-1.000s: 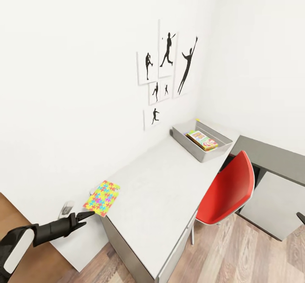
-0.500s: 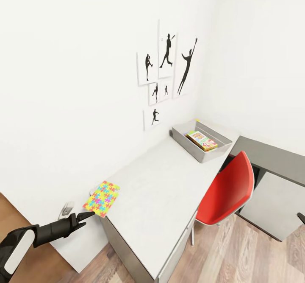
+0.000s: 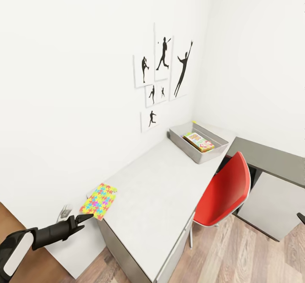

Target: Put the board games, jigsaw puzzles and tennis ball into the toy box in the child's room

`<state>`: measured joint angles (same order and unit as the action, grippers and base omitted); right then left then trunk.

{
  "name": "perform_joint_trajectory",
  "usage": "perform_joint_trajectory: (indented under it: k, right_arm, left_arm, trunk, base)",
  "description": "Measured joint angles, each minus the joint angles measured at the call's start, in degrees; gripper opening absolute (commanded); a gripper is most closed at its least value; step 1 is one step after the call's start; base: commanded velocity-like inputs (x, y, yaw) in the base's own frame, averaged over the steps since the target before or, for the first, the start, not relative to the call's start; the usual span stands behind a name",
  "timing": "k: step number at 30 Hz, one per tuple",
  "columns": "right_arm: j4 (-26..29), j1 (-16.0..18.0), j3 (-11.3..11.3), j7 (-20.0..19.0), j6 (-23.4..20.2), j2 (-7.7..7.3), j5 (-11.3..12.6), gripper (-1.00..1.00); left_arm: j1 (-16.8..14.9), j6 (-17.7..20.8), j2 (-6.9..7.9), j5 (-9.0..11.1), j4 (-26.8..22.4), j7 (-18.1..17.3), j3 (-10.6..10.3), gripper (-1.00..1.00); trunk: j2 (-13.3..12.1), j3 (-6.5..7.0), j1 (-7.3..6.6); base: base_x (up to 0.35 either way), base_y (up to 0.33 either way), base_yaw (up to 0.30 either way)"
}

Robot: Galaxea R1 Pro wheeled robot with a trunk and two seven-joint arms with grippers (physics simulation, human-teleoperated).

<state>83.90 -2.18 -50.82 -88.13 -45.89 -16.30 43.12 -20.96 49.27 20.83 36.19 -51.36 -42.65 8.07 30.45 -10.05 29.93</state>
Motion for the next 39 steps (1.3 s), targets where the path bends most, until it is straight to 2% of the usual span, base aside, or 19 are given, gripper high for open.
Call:
perform_joint_trajectory:
  k: [9,14,23,39]
  right_arm:
    - [0.0,0.0,0.0,0.0,-0.07,-0.02,0.14,1.0]
    - [0.0,0.0,0.0,0.0,-0.03,0.03,0.09,1.0]
    - [-0.01,0.0,0.0,-0.01,-0.08,-0.02,0.17,1.0]
    - [-0.02,0.0,0.0,0.0,-0.09,-0.03,0.14,1.0]
  left_arm:
    - [0.0,-1.3,0.06,0.16,1.76,-0.01,0.17,1.0]
    - [0.0,-1.46,0.01,0.11,1.86,-0.01,1.02,1.0]
    - [0.0,-1.46,0.03,0.1,1.87,-0.01,1.25,1.0]
    - [0.0,-1.47,-0.04,0.1,1.86,-0.01,1.28,1.0]
  trunk:
    - [0.0,0.2,0.0]
    - [0.01,0.6,0.0]
    - [0.0,1.34,0.0]
    - [0.0,1.74,0.0]
  base:
    - [0.0,0.0,-0.022]
    - [0.0,0.009,-0.084]
    - [0.0,0.136,-0.096]
    - [-0.016,0.129,-0.04]
